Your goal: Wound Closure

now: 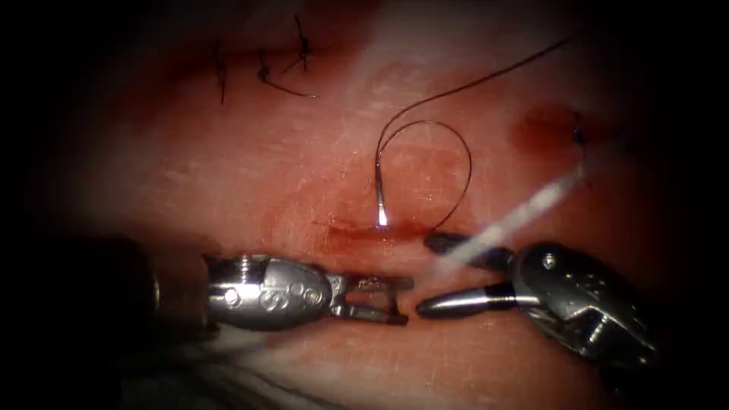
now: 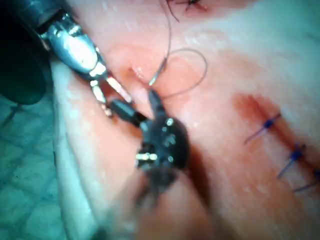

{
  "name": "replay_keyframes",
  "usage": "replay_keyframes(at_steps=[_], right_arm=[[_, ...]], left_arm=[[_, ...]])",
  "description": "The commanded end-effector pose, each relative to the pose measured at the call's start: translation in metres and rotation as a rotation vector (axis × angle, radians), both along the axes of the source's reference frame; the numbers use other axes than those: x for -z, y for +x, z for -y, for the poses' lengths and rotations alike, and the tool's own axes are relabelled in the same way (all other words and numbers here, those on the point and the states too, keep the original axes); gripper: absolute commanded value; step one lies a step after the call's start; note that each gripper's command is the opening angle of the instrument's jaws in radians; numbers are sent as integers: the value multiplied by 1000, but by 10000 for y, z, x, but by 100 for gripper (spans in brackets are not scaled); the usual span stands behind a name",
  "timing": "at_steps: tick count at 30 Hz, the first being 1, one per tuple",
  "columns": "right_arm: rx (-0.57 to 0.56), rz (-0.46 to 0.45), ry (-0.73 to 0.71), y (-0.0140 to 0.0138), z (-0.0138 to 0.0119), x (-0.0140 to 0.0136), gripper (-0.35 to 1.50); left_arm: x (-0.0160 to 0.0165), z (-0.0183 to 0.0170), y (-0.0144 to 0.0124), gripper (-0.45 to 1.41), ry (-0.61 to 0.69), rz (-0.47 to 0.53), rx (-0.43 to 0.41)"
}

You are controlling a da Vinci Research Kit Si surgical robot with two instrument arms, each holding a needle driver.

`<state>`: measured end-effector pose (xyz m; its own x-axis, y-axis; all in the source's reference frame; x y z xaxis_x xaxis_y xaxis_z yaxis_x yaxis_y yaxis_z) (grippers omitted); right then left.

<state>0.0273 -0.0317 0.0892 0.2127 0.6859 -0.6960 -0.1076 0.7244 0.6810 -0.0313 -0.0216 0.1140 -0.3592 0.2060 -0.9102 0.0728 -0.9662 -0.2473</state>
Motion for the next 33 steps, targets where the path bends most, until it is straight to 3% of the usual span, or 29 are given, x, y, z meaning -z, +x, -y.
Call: replay_keyframes(at_steps=[1, 9, 22, 33], right_arm=[[2, -2, 2, 7, 5, -6, 99], [3, -3, -3, 6, 4, -6, 98], [18, -10, 30, 7, 8, -3, 94], [9, -3, 105, 4, 7, -3, 86]], left_arm=[[-5, 7, -1, -45, 28, -16, 25], [0, 10, 7, -45, 143, -17, 58], [35, 34, -8, -45, 445, 165, -35], [74, 32, 3, -45, 576, 249, -85]])
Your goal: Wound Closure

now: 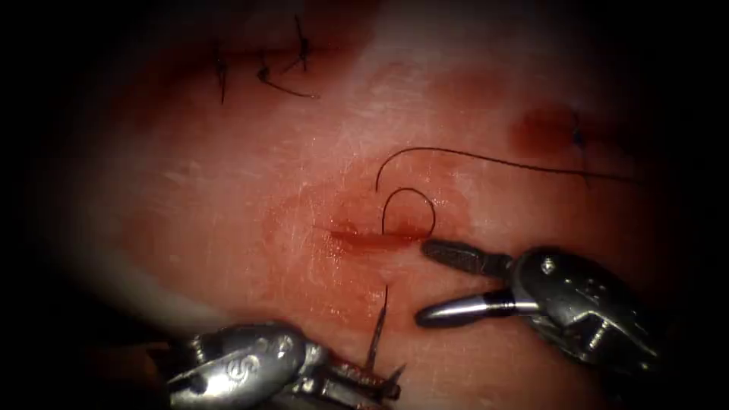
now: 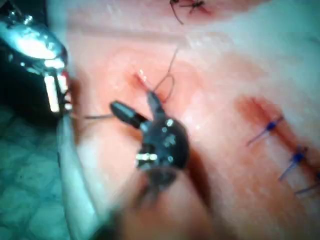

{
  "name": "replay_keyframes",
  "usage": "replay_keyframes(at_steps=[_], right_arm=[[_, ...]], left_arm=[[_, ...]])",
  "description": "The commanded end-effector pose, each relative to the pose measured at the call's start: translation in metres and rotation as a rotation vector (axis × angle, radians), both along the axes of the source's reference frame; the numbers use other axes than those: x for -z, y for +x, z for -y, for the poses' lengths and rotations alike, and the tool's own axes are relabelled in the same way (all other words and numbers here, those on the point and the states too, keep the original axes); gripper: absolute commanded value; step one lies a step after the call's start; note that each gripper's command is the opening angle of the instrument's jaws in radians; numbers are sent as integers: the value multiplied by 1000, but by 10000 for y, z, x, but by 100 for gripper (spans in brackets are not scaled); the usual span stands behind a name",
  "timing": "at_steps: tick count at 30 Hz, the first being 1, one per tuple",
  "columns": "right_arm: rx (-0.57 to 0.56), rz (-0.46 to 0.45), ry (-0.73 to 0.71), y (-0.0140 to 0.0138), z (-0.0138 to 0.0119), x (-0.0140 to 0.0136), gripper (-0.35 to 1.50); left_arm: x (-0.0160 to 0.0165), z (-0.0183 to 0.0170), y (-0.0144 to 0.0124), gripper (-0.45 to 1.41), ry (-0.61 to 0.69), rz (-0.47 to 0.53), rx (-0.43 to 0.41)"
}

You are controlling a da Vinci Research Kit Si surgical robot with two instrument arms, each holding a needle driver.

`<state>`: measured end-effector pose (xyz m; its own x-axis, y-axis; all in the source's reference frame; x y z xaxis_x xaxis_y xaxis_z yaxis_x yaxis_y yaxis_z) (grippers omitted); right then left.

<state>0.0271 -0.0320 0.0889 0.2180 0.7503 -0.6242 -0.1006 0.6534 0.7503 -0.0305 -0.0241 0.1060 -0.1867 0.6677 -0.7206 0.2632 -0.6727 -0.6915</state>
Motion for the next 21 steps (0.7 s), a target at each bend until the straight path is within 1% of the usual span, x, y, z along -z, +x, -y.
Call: replay_keyframes(at_steps=[1, 5, 7, 10, 13, 14, 15, 16, 18, 21], right_arm=[[-3, 0, 23, 6, 4, -6, 84], [-3, 0, 23, 5, 4, -6, 83], [-3, 0, 23, 5, 4, -6, 83], [-3, 0, 23, 5, 3, -7, 79], [-3, 0, 23, 4, 1, -8, 66], [-6, 2, 22, 4, 0, -8, 57], [-9, 3, 21, 4, -1, -9, 37], [-14, 9, 8, 4, -3, -10, 22], [-34, 19, -3, 4, -6, -12, 19], [-65, 36, -26, 8, -10, -20, 9]], left_arm=[[-2, 9, -5, -45, 4, 11, -16], [6, 9, -4, -45, 9, 24, -33], [13, 5, -2, -45, -35, 50, -34], [24, -2, 3, -45, -95, 61, -25], [38, -11, 12, -45, -137, 63, -19], [43, -14, 15, -45, -146, 62, -18], [53, -19, 22, -45, -166, 66, -17], [62, -24, 28, -45, -177, 66, -16], [72, -30, 34, -45, -188, 63, -12], [95, -45, 45, -45, -226, 67, 8]])
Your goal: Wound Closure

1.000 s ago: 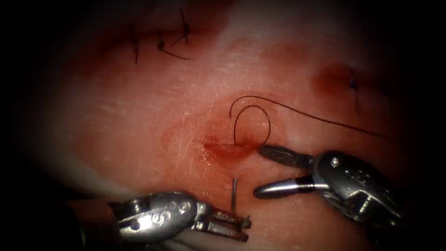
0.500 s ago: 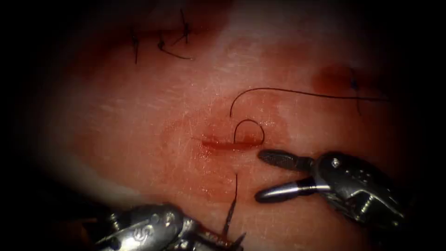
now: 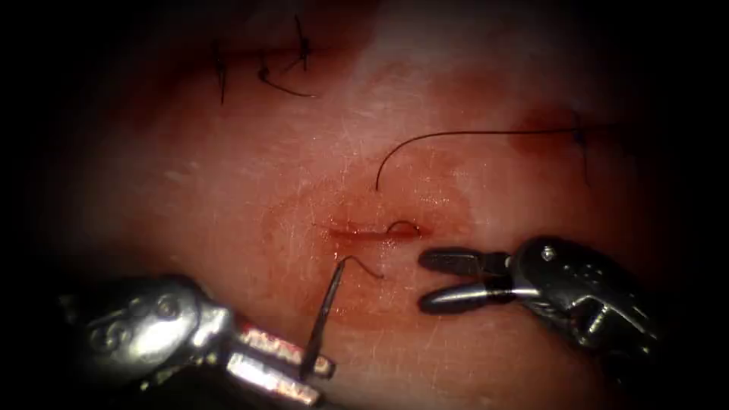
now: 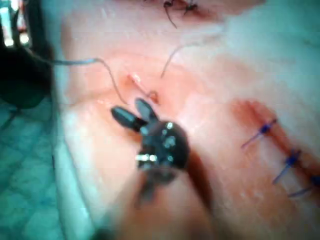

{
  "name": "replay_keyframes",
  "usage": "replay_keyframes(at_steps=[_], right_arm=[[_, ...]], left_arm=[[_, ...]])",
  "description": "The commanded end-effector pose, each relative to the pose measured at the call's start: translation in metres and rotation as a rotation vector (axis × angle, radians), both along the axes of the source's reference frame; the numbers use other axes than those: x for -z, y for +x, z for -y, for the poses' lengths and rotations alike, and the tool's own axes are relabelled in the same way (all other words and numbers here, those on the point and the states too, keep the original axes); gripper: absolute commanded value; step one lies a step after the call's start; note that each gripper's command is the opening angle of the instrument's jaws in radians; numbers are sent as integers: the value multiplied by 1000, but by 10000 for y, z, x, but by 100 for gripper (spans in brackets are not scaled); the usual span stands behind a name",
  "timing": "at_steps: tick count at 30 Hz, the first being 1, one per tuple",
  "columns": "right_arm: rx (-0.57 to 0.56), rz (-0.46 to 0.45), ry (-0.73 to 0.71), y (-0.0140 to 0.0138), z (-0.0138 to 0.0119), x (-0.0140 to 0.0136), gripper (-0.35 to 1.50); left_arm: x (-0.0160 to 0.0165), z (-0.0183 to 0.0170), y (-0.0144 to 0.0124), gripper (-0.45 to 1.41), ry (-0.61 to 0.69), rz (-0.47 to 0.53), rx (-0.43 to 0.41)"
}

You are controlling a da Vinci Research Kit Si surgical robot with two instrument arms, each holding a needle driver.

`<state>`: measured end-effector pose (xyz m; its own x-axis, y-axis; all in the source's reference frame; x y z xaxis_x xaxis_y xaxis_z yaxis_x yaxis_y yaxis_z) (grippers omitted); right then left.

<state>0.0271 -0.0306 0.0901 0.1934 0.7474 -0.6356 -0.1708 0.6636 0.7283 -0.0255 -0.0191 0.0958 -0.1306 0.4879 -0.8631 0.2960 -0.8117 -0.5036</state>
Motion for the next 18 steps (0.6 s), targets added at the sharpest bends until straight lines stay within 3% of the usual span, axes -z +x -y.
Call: replay_keyframes(at_steps=[1, 12, 18], right_arm=[[-5, 1, -3, 10, 5, -11, 5], [-33, 34, -57, 24, 4, -27, -6], [-9, 100, -106, 30, 14, -67, 2]], left_arm=[[0, 1, -2, -45, -15, 2, 11], [31, -24, 12, -45, -95, 2, 70], [41, -34, 20, -45, -116, -2, 89]])
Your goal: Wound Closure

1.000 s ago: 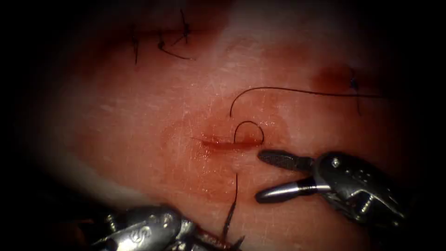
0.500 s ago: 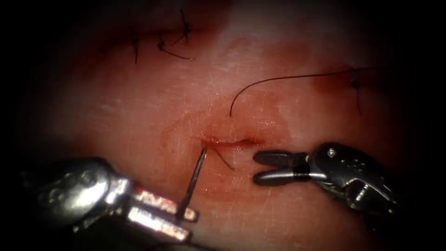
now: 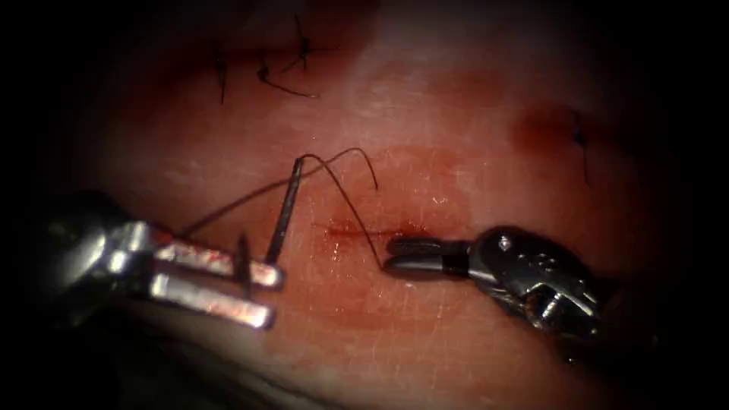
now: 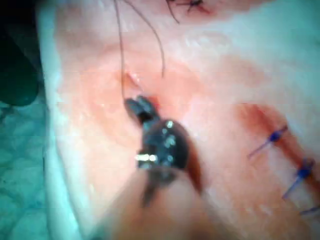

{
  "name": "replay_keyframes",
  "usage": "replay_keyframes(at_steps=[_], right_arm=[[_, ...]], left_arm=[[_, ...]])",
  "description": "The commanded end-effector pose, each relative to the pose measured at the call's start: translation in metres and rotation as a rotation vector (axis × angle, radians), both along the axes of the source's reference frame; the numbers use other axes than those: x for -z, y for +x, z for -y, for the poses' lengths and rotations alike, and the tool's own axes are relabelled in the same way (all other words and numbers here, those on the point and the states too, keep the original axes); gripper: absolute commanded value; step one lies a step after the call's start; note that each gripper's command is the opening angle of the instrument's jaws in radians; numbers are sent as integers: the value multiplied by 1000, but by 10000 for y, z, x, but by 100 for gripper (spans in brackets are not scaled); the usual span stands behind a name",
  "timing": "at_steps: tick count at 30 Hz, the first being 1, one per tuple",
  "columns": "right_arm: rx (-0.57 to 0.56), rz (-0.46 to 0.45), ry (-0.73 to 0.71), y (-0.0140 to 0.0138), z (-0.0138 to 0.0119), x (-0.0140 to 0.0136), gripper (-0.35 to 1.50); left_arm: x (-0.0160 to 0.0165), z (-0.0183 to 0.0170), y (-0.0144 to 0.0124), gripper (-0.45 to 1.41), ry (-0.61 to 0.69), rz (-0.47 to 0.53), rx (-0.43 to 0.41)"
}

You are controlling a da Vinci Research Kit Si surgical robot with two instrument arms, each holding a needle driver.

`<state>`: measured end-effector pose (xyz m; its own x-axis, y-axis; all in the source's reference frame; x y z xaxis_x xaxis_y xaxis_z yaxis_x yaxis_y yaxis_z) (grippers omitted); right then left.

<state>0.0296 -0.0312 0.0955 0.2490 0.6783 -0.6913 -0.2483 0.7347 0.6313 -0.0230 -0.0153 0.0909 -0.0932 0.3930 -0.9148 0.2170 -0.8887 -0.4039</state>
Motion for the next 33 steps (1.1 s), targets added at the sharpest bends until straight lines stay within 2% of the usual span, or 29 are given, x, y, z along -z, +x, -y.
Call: replay_keyframes(at_steps=[1, 7, 8, 14, 18, 33], right_arm=[[3, 4, -2, 5, 11, -17, 2], [17, 33, -9, 2, 14, -27, 12], [22, 32, -4, -1, 12, -23, 26], [22, 12, -10, -19, -2, 1, 31], [43, 0, -20, -24, -5, 9, 44], [137, -36, -16, 16, 33, 0, 46]], left_arm=[[-6, 3, -4, -45, 3, -1, 2], [7, -6, 3, -45, -23, -6, 23], [9, -8, 5, -45, -32, -9, 31], [16, -18, 19, -45, -43, -22, 51], [20, -24, 27, -45, -47, -31, 63], [20, -25, 27, -45, -57, -48, 82]])
